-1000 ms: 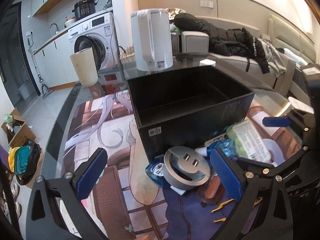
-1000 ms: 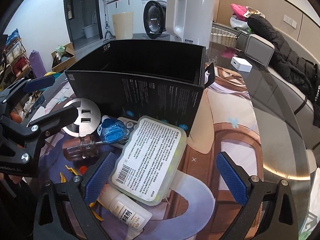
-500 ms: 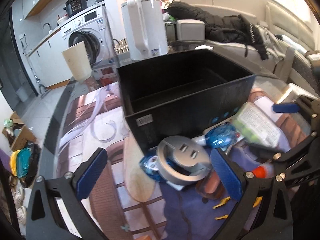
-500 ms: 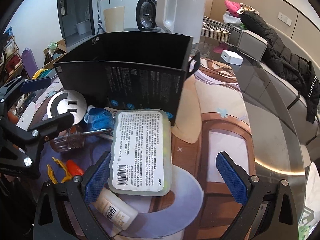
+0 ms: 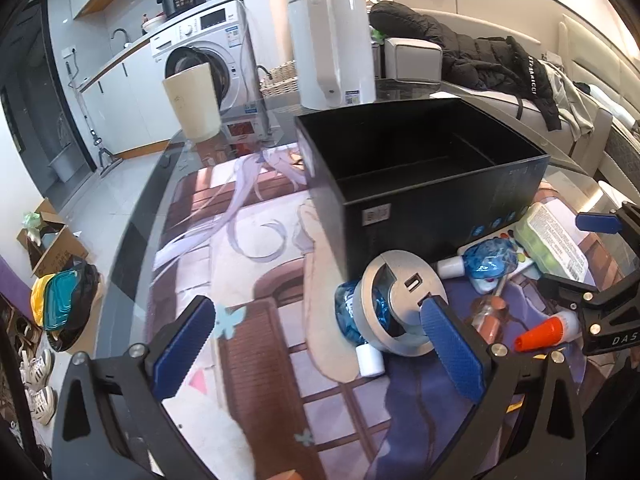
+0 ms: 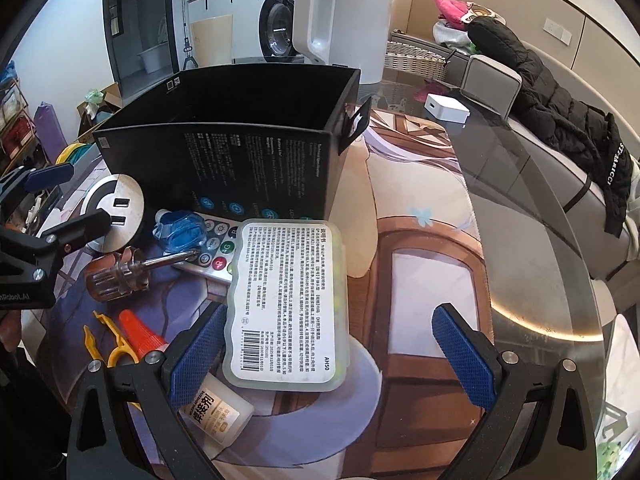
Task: Organize rigid objects
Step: 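Move the left tool to the silver USB hub while the right tool approaches the green-lidded box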
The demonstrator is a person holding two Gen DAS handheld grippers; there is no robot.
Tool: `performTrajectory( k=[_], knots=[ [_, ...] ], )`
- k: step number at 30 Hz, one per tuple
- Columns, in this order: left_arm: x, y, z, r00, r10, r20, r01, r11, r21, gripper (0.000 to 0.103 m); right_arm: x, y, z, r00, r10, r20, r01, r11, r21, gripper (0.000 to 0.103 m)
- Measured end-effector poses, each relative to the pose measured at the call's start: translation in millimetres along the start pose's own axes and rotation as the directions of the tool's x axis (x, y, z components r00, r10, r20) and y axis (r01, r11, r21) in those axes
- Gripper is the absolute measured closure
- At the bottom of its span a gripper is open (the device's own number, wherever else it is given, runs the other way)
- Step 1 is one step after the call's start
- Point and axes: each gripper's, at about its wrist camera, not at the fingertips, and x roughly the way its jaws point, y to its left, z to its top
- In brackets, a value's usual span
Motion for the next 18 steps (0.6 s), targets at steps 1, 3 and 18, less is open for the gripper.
performTrajectory(
  k=[1, 3, 18],
  knots=[
    [0, 2, 0, 1.0, 0.004, -0.001, -0.004, 1.0, -0.005, 0.0, 0, 0, 0, 1.0, 0.0, 0.0, 0.0, 1.0, 0.002, 0.0],
    [0, 5, 0, 1.0, 0.011, 0.001, -0.011, 1.0, -0.019, 0.0, 0, -1, 0, 1.0, 0.0, 0.0, 0.0, 1.0, 0.002, 0.0],
    [11, -24, 5, 0.999, -0.018, -0.03, 0.02, 0.998, 0.052, 0.0, 1, -3, 0, 1.0, 0.003, 0.001, -0.003, 1.0, -0.004, 0.0]
  ],
)
